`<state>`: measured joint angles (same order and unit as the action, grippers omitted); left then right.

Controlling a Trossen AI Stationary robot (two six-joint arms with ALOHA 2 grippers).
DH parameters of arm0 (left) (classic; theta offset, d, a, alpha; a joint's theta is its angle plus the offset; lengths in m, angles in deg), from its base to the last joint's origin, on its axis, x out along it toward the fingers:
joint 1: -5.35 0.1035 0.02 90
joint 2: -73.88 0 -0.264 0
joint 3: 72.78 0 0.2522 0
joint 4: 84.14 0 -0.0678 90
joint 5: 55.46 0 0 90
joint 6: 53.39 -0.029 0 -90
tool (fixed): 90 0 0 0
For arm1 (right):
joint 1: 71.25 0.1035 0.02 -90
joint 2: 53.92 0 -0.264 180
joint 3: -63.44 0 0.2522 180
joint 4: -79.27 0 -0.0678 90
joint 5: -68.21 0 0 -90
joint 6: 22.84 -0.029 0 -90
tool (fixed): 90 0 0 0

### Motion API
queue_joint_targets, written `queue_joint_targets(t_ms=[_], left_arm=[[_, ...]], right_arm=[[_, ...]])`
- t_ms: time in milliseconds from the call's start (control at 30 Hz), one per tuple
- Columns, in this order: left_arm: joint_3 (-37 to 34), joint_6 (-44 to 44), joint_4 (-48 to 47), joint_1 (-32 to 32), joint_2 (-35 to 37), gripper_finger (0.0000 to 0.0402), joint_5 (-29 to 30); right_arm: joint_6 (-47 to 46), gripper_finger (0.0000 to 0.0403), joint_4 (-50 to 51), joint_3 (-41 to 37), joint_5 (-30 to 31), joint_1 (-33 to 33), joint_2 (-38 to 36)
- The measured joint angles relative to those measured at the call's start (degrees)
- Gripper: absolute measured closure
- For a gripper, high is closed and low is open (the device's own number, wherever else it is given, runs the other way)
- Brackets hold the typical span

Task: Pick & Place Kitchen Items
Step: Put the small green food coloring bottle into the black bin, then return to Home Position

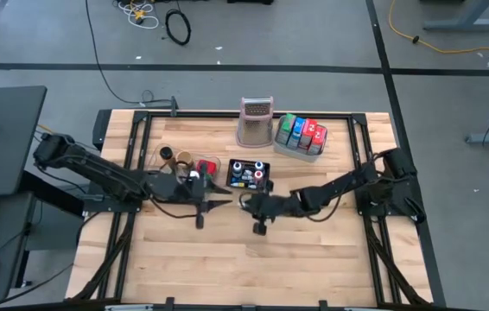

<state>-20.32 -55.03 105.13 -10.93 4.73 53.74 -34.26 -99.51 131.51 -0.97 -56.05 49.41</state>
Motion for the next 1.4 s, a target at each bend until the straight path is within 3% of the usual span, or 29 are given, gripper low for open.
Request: queue_joint_targets(t_ms=[167, 300, 667, 833, 1033, 1400], left_arm=[[0.0, -3.2, 0.7, -0.7, 3.8, 0.0292, -0.4], [0.0, -4.3, -2.9, -0.7, 10.2, 0.0292, -0.4], [0.0, -4.7, -25.7, -0.7, 31.7, 0.0292, 0.0], [0.0, -5.0, -31.4, -0.7, 38.5, 0.0292, 4.8], [0.0, -4.7, -35.2, -0.7, 42.2, 0.0292, 7.1], [0.0, -3.4, -38.6, -0.7, 42.1, 0.0292, 8.6]], right_arm=[[7.2, 0.0304, -5.1, 0.1, -2.2, -3.2, -0.1], [8.3, 0.0304, -4.9, 0.1, 1.3, -6.2, -0.1], [9.0, 0.0304, -4.9, 0.1, -1.6, -12.4, 0.7], [9.8, 0.0303, -4.9, 0.1, -2.4, -13.2, 0.7], [10.4, 0.0278, -4.8, 0.1, -2.1, -14.5, 0.7], [10.4, 0.0213, -5.6, 0.1, -0.8, -14.1, 0.7]])
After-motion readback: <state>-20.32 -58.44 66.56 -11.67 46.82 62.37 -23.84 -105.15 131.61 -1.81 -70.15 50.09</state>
